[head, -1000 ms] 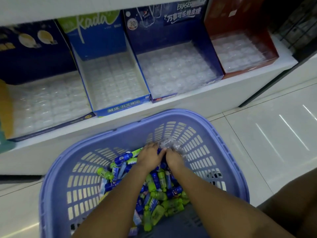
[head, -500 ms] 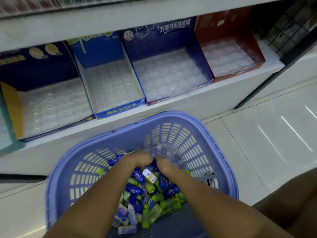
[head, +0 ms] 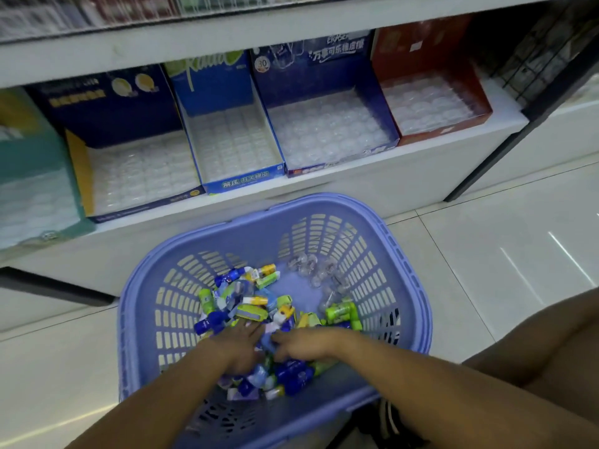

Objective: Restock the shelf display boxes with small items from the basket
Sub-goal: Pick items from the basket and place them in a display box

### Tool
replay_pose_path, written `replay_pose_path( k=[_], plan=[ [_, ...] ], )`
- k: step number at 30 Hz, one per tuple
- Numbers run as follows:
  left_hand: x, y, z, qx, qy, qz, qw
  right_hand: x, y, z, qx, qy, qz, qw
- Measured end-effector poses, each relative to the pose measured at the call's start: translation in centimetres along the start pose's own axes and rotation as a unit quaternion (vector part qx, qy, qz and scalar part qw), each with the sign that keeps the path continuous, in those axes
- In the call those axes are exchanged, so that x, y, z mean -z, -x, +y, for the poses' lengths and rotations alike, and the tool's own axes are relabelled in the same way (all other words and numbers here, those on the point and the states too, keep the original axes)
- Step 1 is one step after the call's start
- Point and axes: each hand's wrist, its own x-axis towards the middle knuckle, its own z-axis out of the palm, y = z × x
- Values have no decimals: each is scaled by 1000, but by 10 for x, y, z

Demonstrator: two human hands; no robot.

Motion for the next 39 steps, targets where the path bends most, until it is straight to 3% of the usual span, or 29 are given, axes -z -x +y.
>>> replay_pose_path(
  k=[1, 3, 5, 8, 11, 15, 18, 22, 25, 30, 34, 39],
  plan=[
    [5, 8, 4, 19, 10, -23, 999, 8, 5, 4, -1, 1, 12, 1000],
    [9, 7, 4, 37, 42, -41, 998, 30, 4, 18, -27, 41, 112, 992],
    [31, 6, 13, 44, 116, 16, 992, 49, -2, 35, -122, 162, 195, 960],
    [55, -12, 23, 13, 134, 164, 977, 55, -13, 58, -243, 273, 140, 920],
    [65, -38, 35, -30, 117, 176, 977, 44, -28, 80, -254, 253, 106, 927],
    [62, -76, 39, -69, 134, 196, 969, 44, -42, 90, -241, 153, 189, 940],
    [52, -95, 41, -60, 190, 249, 948, 46, -51, 87, -226, 114, 231, 939],
    [45, -108, 44, -45, 197, 273, 941, 44, -58, 84, -278, 89, 203, 935],
    [53, -106, 45, -61, 190, 213, 956, 51, -65, 83, -270, 13, 165, 949],
    [62, -96, 41, -78, 187, 79, 976, 60, -52, 78, -186, -172, 137, 958],
    [73, -78, 42, -67, 189, 27, 979, 50, -33, 71, -262, -305, 33, 915],
    [80, -50, 37, -28, 83, -71, 994, 21, -19, 46, -139, -340, 72, 927]
  ],
)
